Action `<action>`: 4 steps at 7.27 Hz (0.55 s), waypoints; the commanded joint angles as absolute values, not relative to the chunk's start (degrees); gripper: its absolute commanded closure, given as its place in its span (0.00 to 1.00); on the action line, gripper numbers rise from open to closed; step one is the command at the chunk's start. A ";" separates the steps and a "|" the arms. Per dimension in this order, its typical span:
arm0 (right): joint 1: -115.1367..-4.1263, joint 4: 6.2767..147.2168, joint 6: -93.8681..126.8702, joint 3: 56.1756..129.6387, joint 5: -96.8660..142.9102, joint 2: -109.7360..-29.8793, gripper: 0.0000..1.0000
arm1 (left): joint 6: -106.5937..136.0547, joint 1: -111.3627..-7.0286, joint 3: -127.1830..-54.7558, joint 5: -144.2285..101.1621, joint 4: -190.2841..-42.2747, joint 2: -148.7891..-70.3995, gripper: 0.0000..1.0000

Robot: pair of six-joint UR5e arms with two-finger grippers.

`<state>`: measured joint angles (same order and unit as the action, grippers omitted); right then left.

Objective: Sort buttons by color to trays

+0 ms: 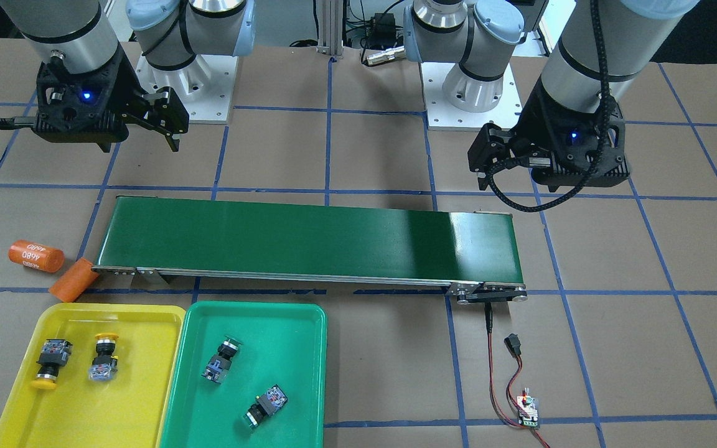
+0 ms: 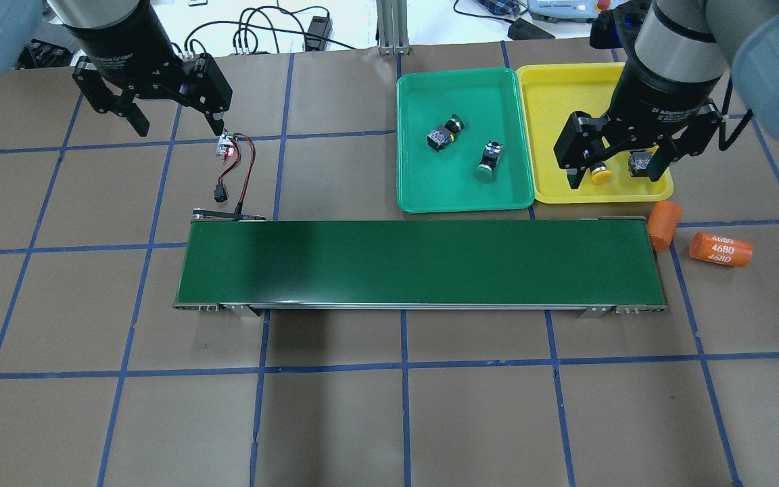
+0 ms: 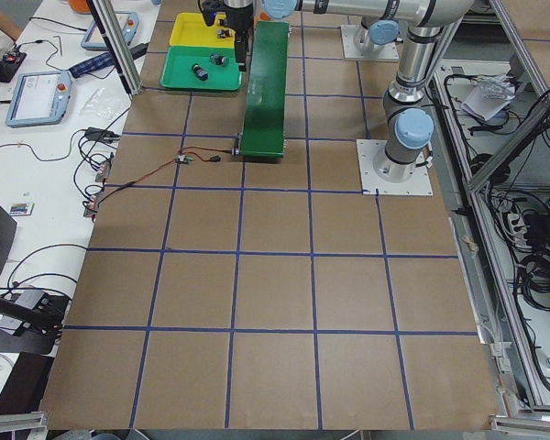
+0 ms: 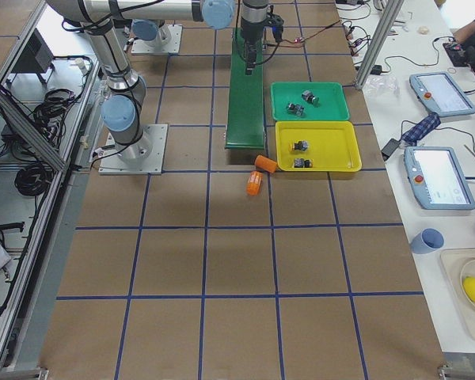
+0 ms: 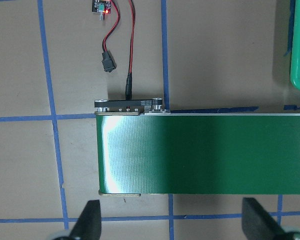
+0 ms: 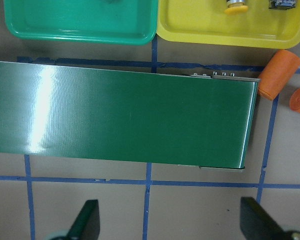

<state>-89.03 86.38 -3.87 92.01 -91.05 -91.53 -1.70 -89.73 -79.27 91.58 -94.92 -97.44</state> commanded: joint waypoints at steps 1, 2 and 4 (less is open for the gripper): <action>-89.03 86.31 -3.87 92.11 -91.32 -91.49 0.00 | -1.58 -89.74 -79.28 91.58 -94.92 -97.47 0.00; -89.03 86.31 -3.78 92.20 -91.32 -91.41 0.00 | -1.58 -89.74 -79.36 91.58 -94.92 -97.38 0.00; -89.03 86.40 -3.78 92.29 -91.14 -91.41 0.00 | -1.67 -89.65 -79.10 91.58 -94.92 -97.38 0.00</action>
